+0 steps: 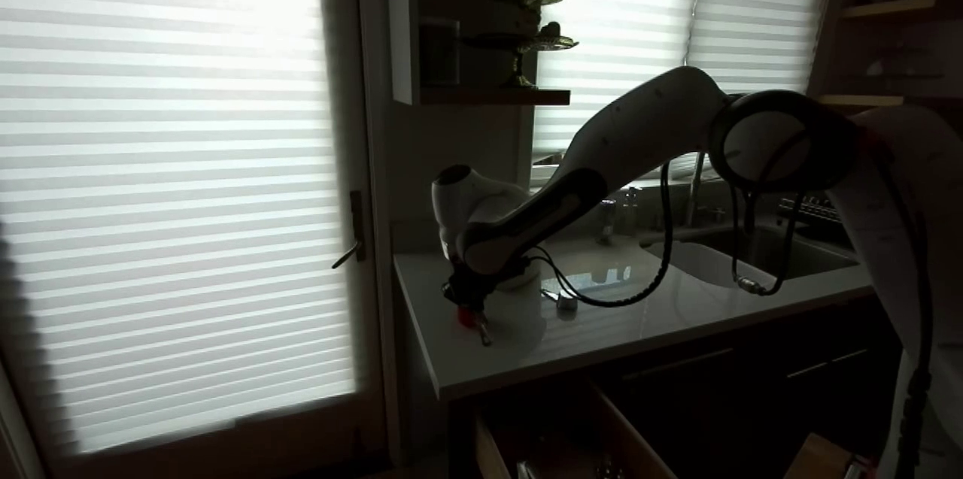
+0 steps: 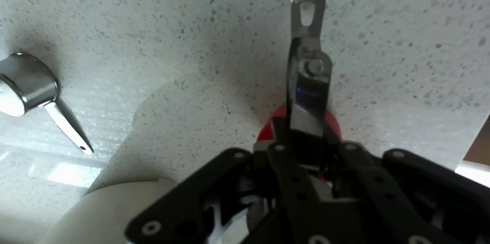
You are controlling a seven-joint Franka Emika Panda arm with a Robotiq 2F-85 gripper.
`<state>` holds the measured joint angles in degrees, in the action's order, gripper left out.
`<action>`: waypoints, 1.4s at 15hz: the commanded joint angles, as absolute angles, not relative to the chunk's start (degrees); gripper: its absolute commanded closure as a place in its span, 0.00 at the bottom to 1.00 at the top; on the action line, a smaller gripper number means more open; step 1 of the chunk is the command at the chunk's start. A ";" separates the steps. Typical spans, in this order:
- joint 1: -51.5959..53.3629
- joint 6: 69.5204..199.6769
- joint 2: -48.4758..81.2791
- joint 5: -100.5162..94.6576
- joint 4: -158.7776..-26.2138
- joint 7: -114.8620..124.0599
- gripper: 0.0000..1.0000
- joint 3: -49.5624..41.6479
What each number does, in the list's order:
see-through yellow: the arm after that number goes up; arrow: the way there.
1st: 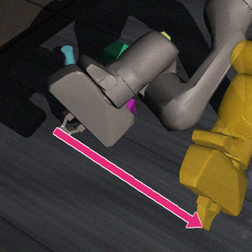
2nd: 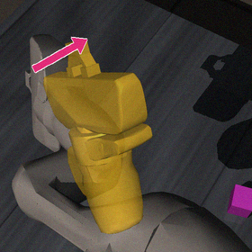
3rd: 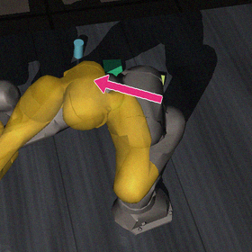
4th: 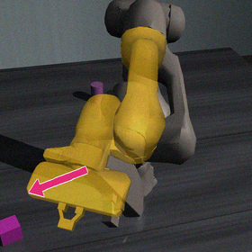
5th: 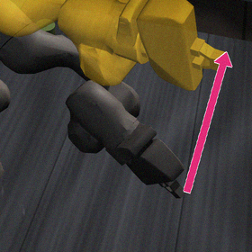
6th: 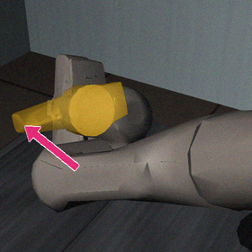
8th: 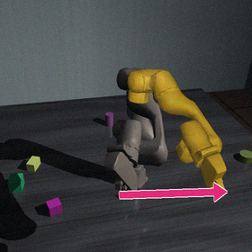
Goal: Put the two measuring cups in the middle inside the orange measuring cup
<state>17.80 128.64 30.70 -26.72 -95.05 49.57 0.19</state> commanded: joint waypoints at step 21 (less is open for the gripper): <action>19.25 121.12 34.44 -24.90 -91.17 48.52 0.95 -0.94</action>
<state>18.75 122.38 32.68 -25.31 -93.09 49.13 -0.16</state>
